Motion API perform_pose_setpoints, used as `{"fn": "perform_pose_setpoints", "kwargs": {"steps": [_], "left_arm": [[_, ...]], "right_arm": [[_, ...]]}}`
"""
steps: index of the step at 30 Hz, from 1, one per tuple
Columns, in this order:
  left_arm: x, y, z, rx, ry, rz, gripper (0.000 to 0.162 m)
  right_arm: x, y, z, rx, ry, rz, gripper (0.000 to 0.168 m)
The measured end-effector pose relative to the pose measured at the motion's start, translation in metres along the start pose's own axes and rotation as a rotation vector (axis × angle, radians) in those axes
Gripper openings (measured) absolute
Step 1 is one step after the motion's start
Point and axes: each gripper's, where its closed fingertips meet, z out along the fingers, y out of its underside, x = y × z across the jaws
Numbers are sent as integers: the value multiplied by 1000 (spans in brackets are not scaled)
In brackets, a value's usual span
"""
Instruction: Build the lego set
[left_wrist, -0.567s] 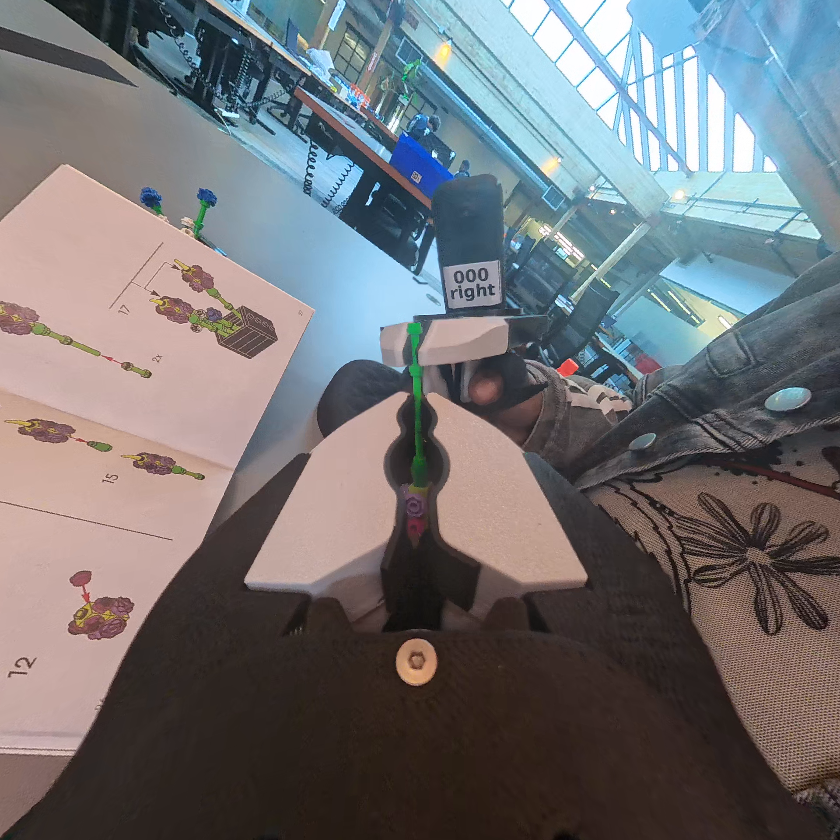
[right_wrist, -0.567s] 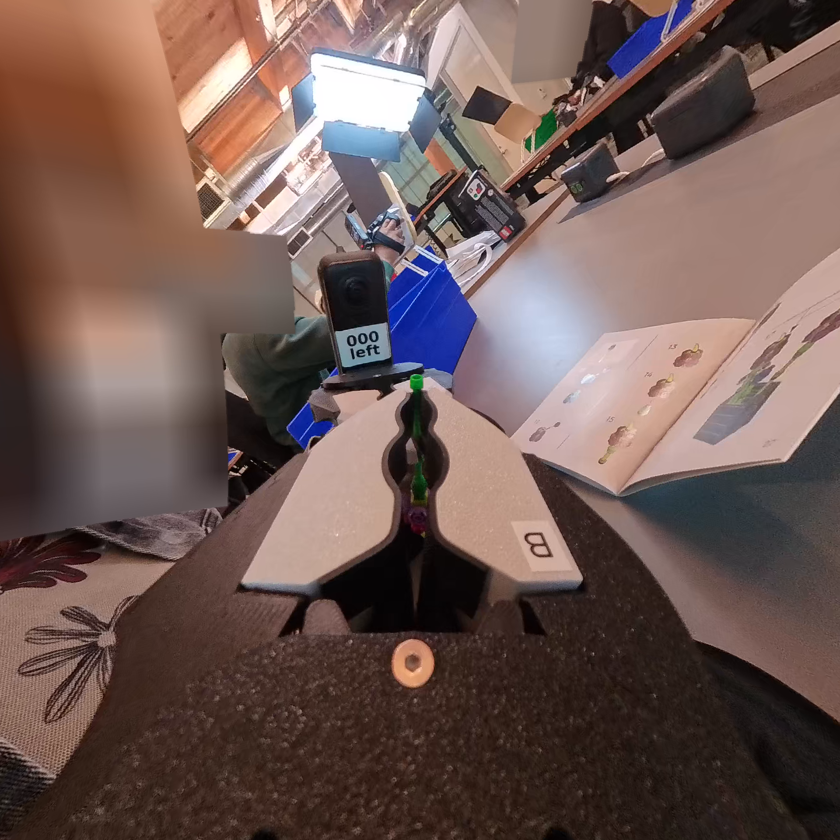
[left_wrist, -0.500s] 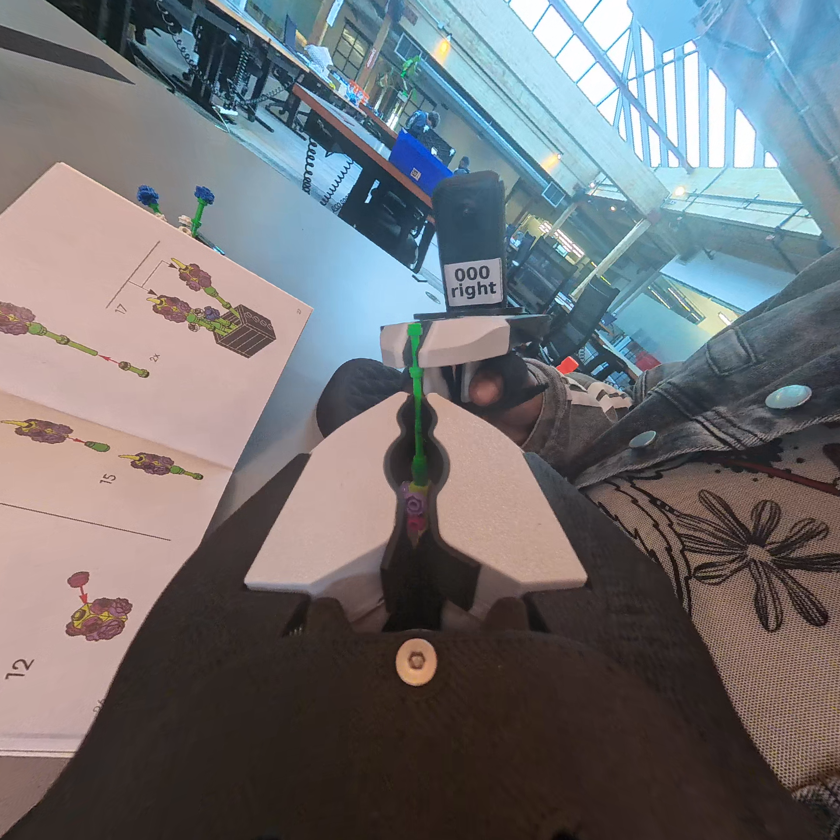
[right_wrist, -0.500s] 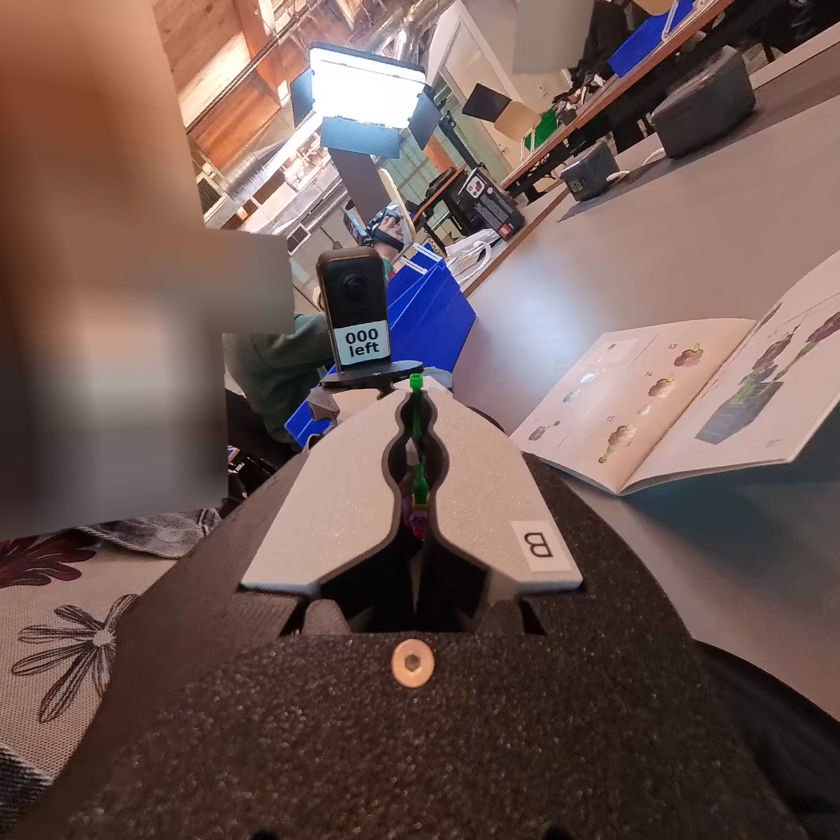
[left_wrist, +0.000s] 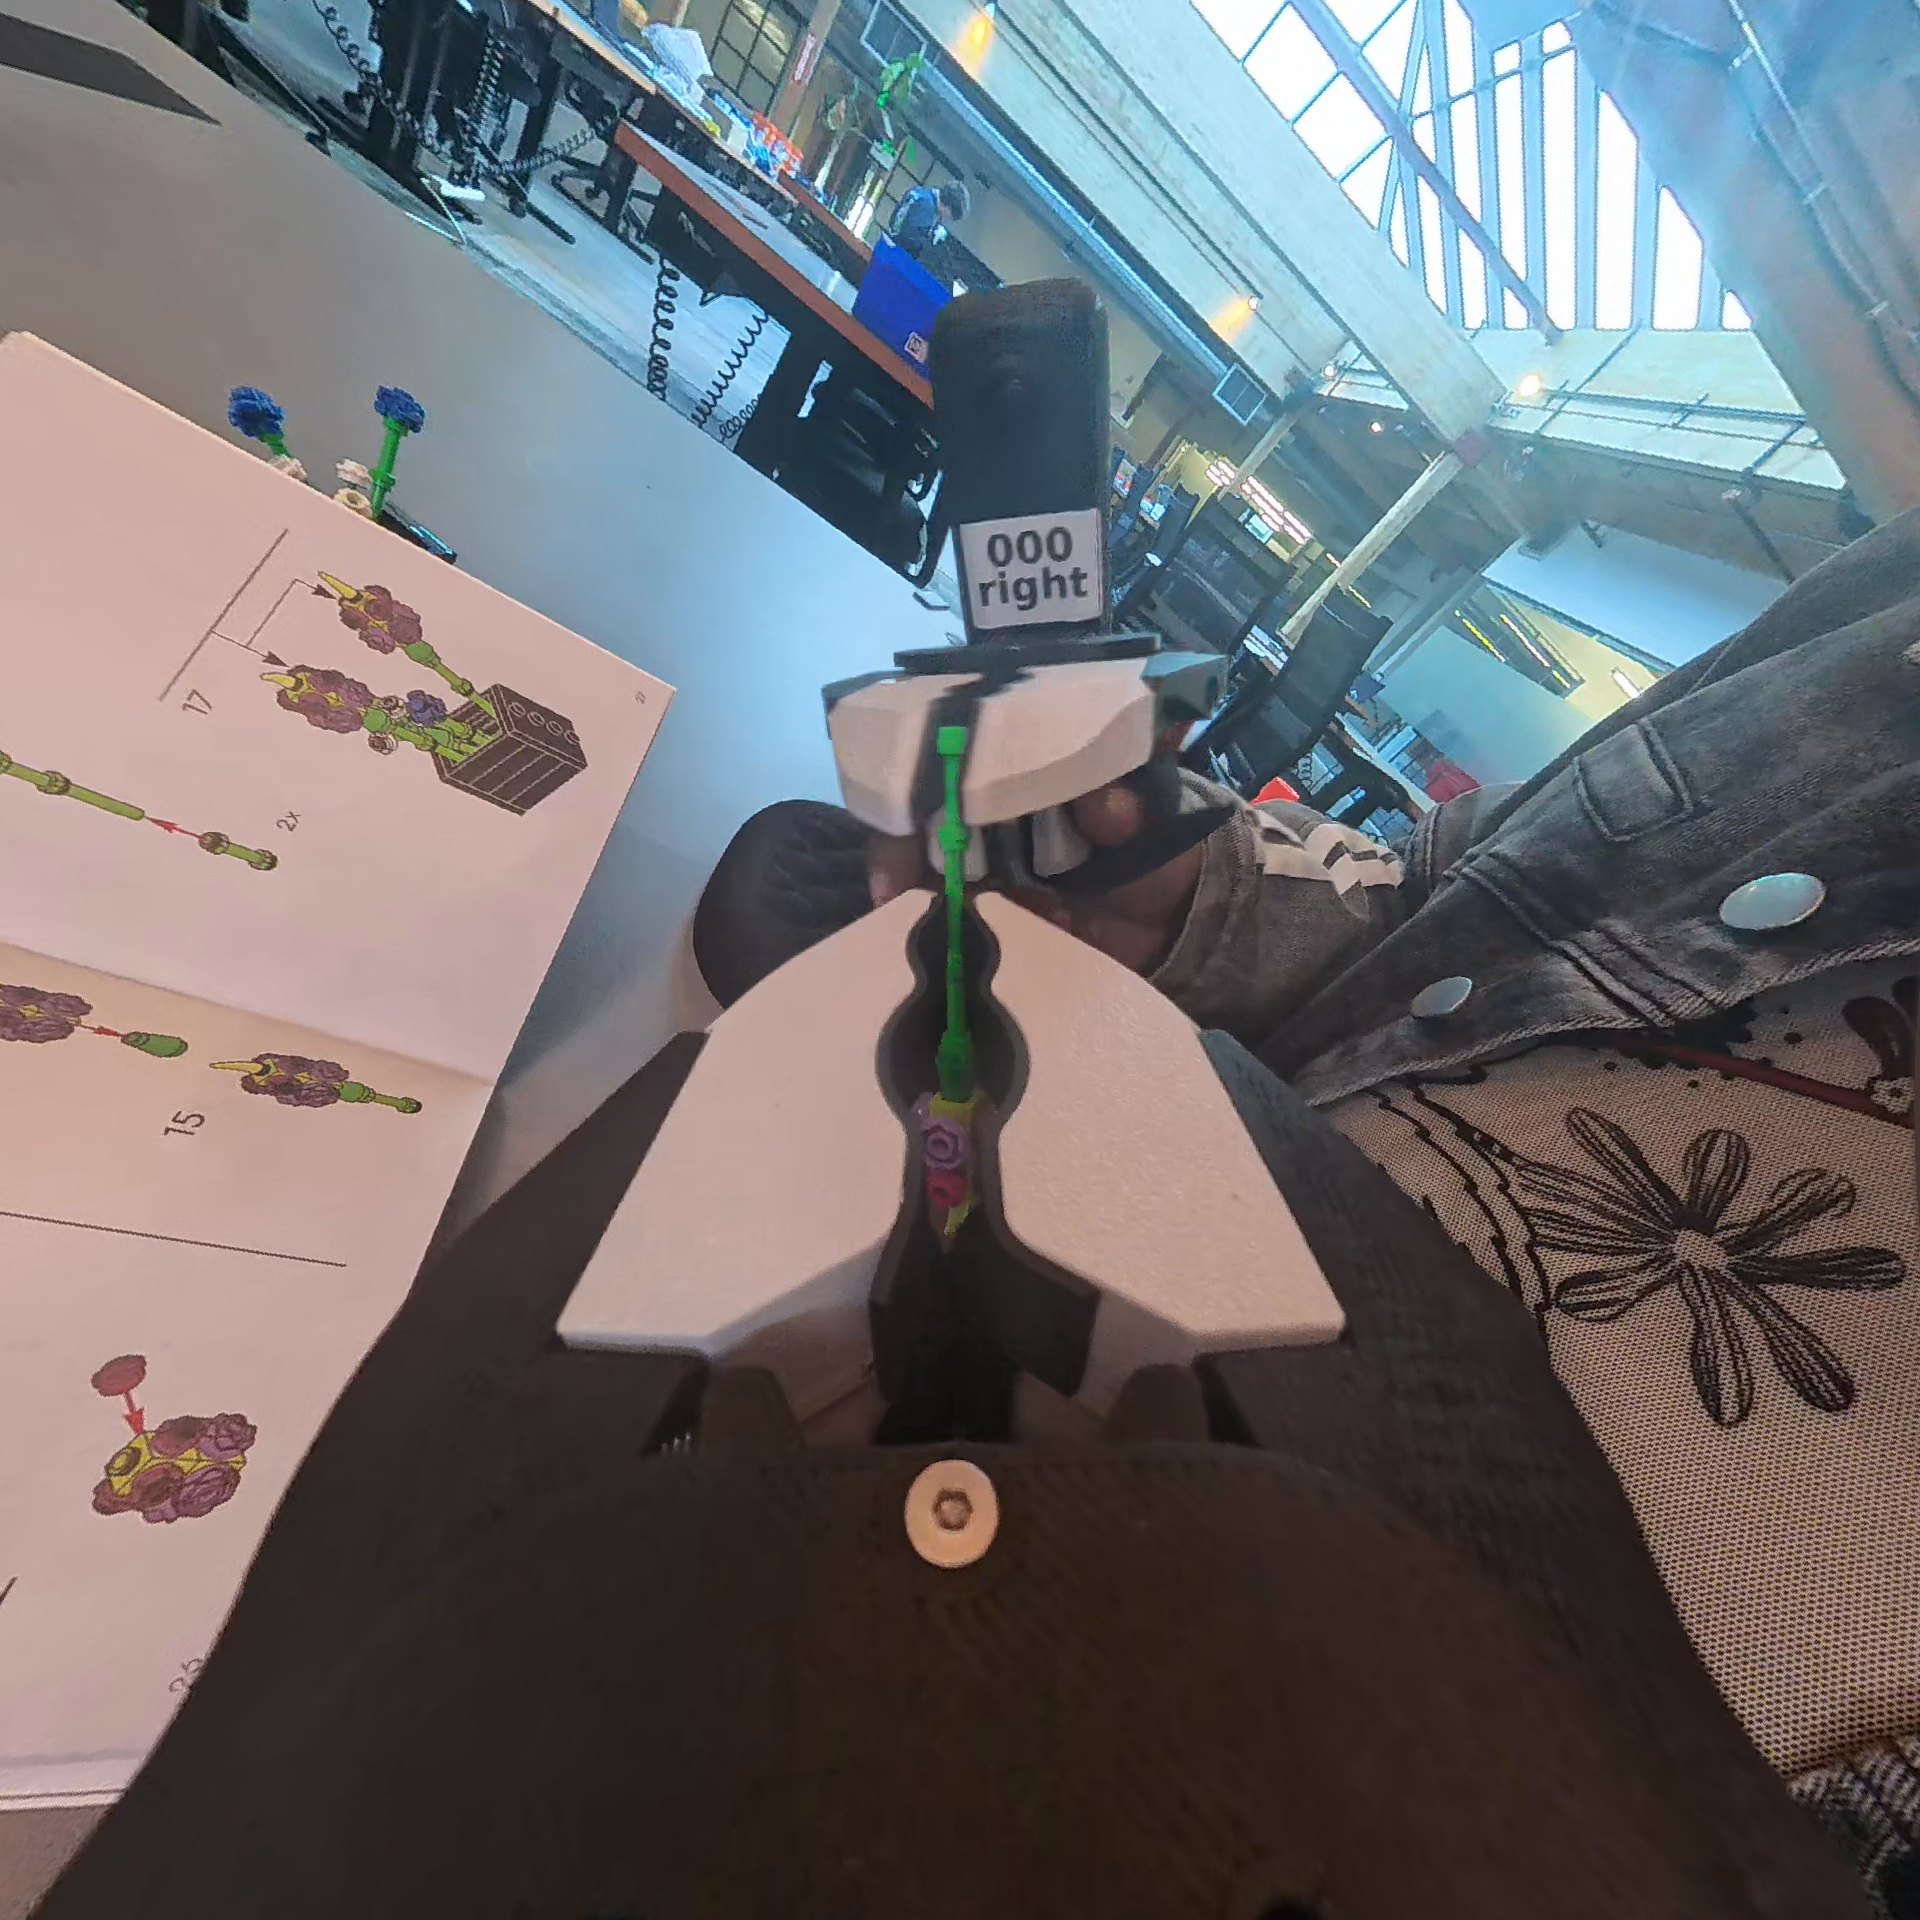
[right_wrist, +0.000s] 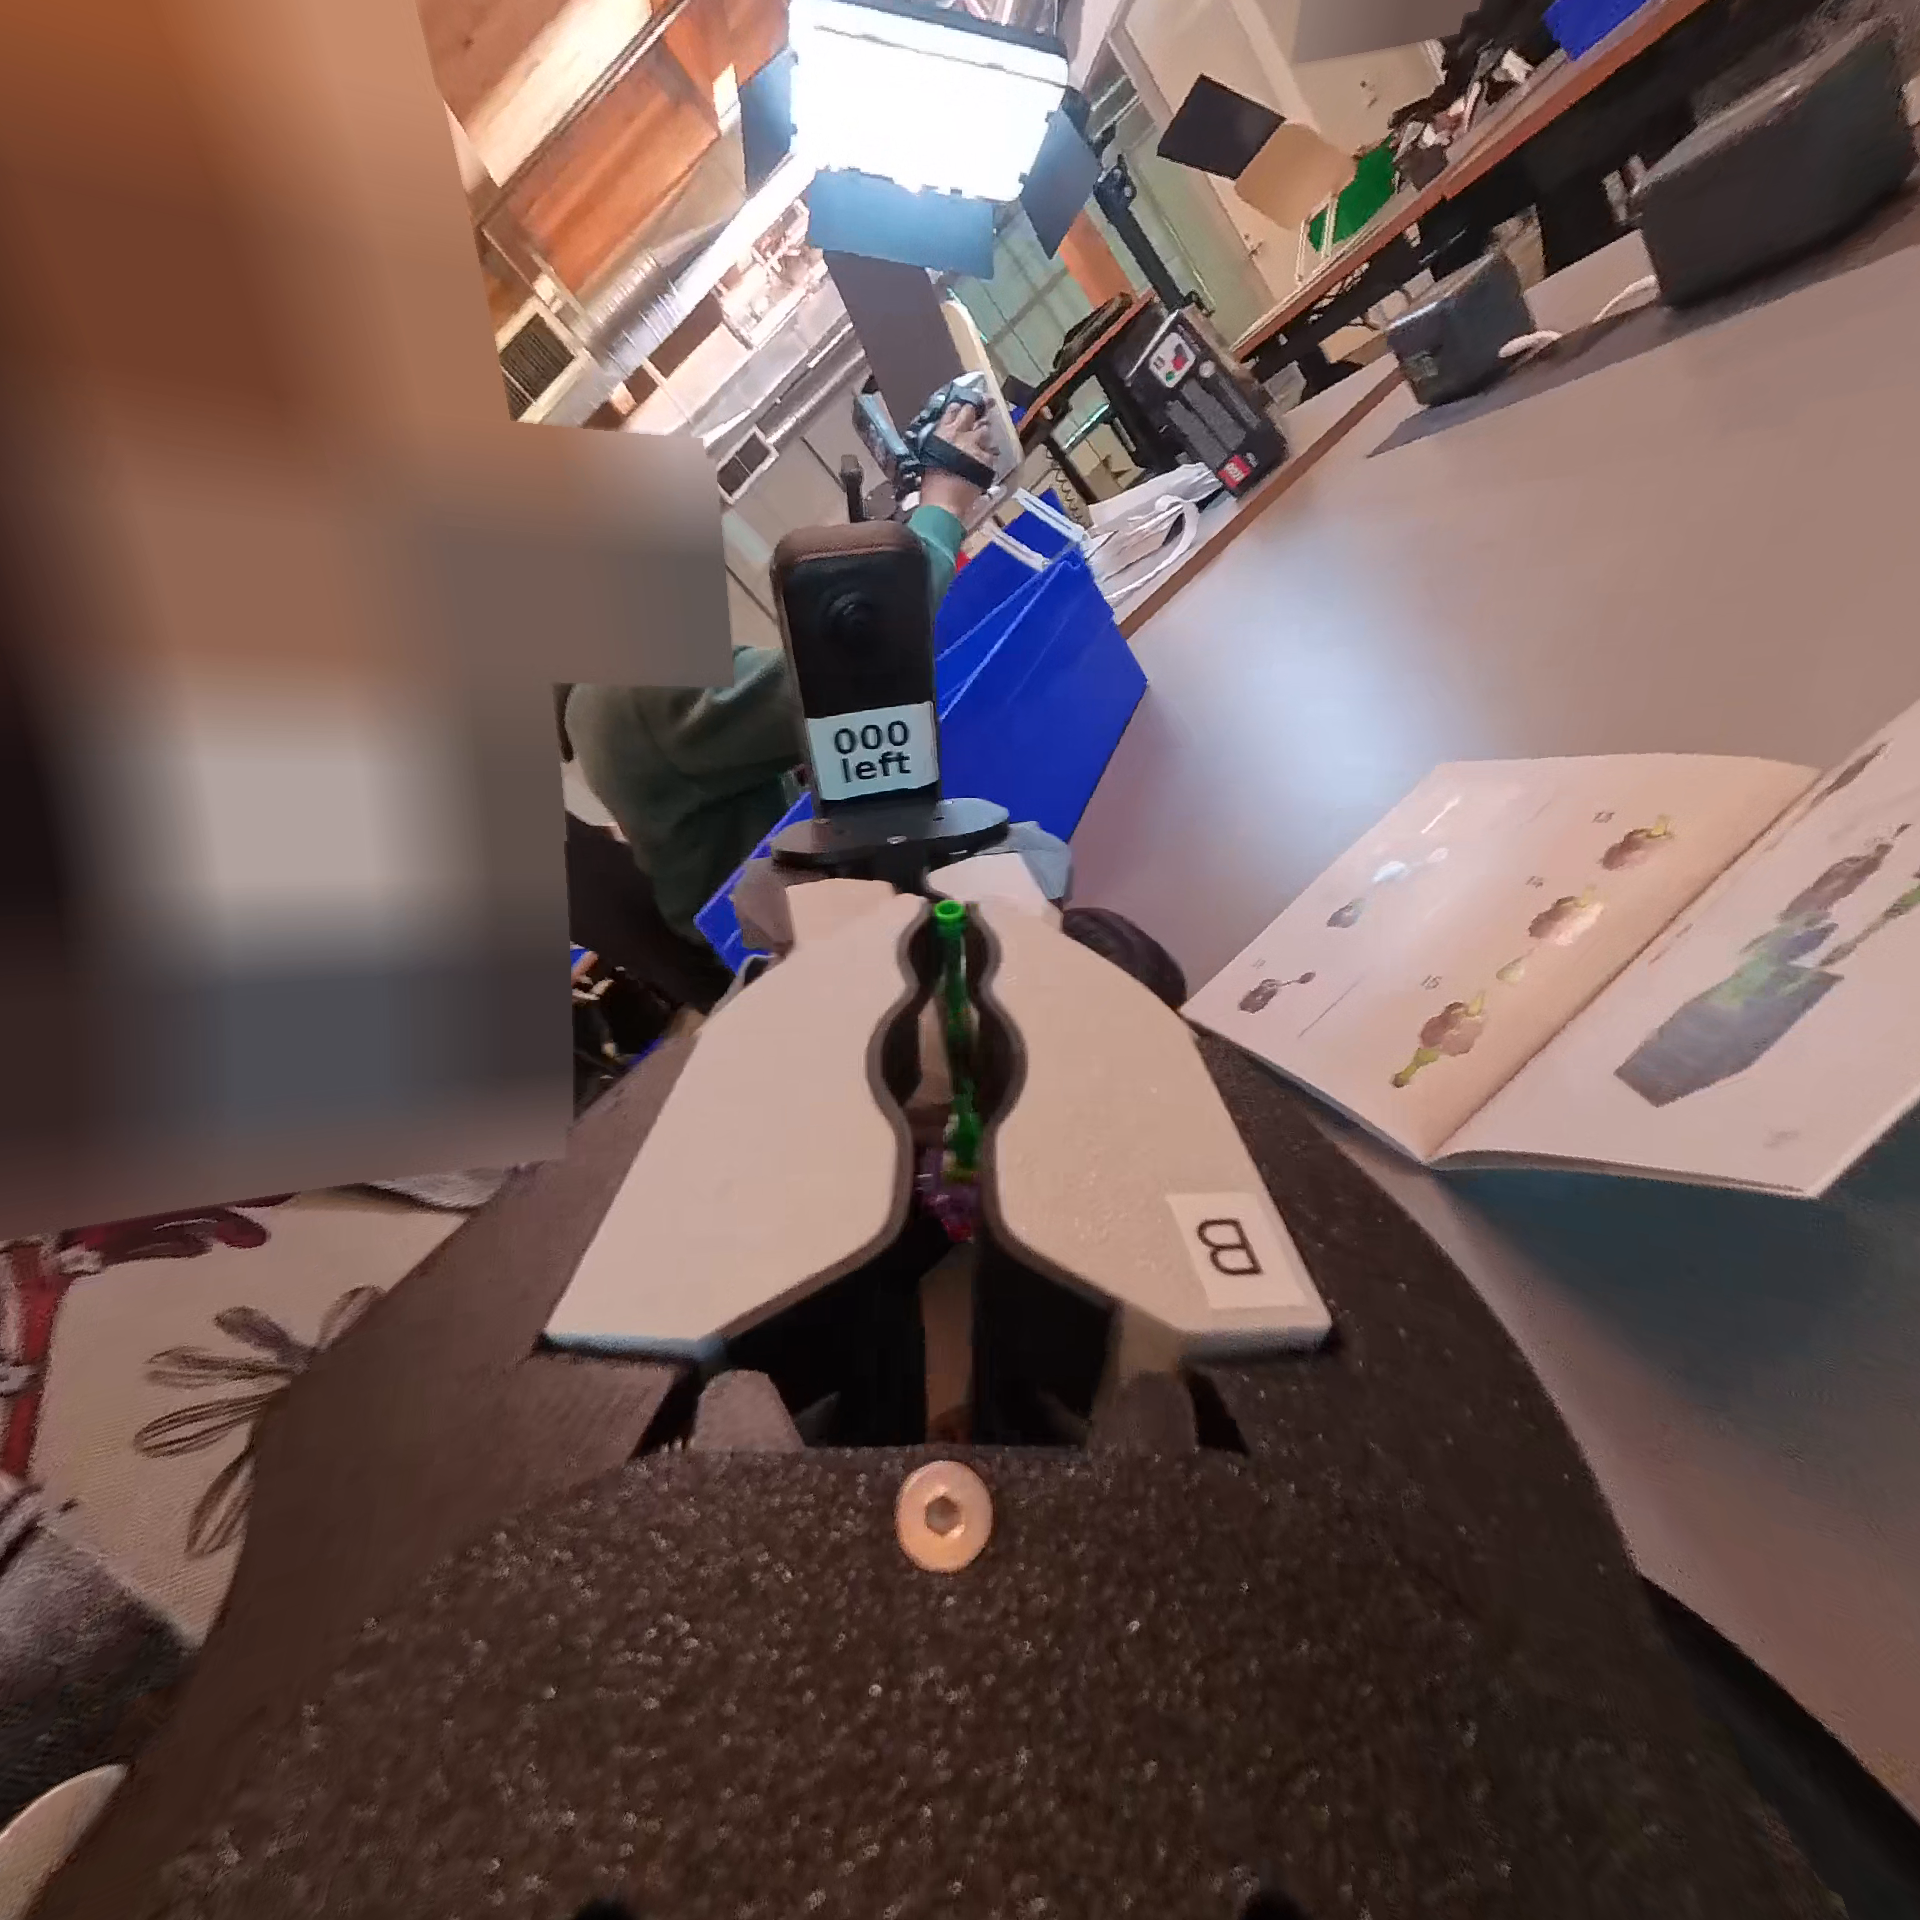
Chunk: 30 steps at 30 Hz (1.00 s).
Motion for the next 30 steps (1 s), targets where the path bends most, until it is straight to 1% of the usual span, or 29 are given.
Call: {"fn": "perform_pose_setpoints", "kwargs": {"steps": [1, 4, 9, 12, 15, 16, 21, 25, 28, 30], "left_arm": [[-1, 0, 0, 1, -4, -2, 1], [-2, 1, 0, -5, -14, 6, 1], [-4, 5, 1, -21, -46, 32, 0], [-3, 10, 3, -60, -46, 52, 0], [-1, 18, 8, -120, -47, 84, 0], [-1, 17, 7, -113, -41, 82, 0], [0, 16, 7, -103, -28, 79, 0], [0, 9, 3, -51, -18, 53, 0], [-2, 12, 4, -74, -34, 57, 0], [-2, 12, 5, -77, -36, 57, 1]], "right_arm": [[1, 0, 0, 2, 8, -7, 4], [2, 3, -2, -16, -3, 14, 5], [5, 9, -5, -43, 35, -9, 5], [4, 14, -5, -69, 46, -30, 4], [3, 24, -1, -136, 51, -53, 4], [2, 25, 0, -143, 55, -64, 4], [1, 22, -3, -129, 64, -61, 3], [2, 16, -11, -79, 45, 28, 4], [4, 16, -11, -79, 60, 34, 4], [4, 14, -12, -75, 36, 75, 5]]}}
